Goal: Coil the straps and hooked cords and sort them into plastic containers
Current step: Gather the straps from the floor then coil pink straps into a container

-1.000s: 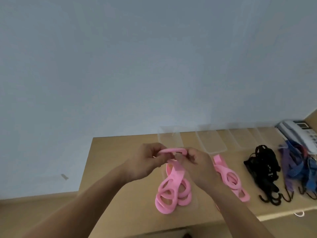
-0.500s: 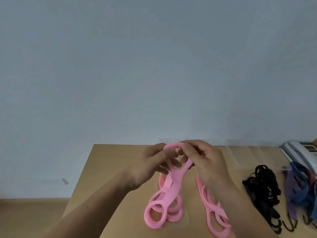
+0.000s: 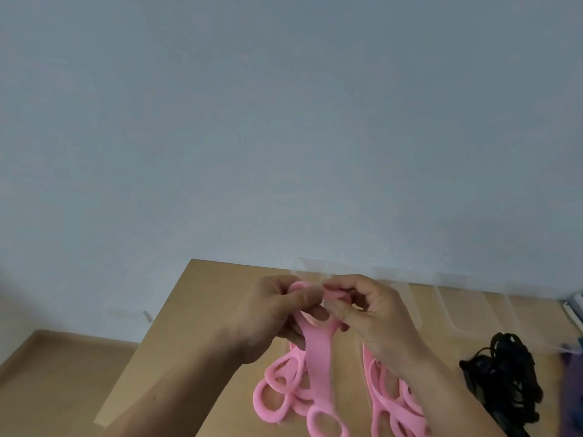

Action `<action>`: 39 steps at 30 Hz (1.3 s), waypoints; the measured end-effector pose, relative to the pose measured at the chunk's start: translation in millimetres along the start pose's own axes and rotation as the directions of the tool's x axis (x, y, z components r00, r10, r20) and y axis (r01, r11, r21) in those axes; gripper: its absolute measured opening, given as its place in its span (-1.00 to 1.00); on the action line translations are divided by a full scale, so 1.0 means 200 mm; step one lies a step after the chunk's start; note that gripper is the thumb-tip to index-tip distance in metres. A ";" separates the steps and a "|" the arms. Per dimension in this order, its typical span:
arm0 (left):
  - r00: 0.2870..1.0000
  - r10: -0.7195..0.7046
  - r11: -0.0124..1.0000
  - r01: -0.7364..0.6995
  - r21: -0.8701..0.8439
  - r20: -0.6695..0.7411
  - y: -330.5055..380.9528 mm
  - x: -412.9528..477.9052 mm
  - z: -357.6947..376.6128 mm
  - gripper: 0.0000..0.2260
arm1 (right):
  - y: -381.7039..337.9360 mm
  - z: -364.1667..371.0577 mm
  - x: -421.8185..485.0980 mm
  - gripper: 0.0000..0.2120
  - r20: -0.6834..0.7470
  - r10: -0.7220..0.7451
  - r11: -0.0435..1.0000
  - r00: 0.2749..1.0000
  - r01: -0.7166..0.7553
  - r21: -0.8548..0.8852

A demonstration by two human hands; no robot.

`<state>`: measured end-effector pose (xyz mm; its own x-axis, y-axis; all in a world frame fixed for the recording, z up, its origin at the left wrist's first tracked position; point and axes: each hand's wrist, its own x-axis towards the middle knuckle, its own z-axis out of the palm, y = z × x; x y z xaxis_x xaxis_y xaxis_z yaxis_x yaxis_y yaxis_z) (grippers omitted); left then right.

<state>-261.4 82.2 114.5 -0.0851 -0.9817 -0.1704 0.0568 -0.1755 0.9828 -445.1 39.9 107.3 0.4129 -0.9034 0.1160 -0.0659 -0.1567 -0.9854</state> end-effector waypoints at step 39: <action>0.994 -0.082 0.992 0.076 0.097 0.068 -0.02 0.09 -0.16 -0.65 | -0.01 0.12 0.04 -0.80 -0.105 -0.119 0.954 0.987 0.084 -0.288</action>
<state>-231.1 62.6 105.8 -0.1565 -0.9567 -0.2455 -0.0462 -0.2412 0.9694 -420.7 43.2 106.7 0.3196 -0.9153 0.2451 -0.2895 -0.3406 -0.8945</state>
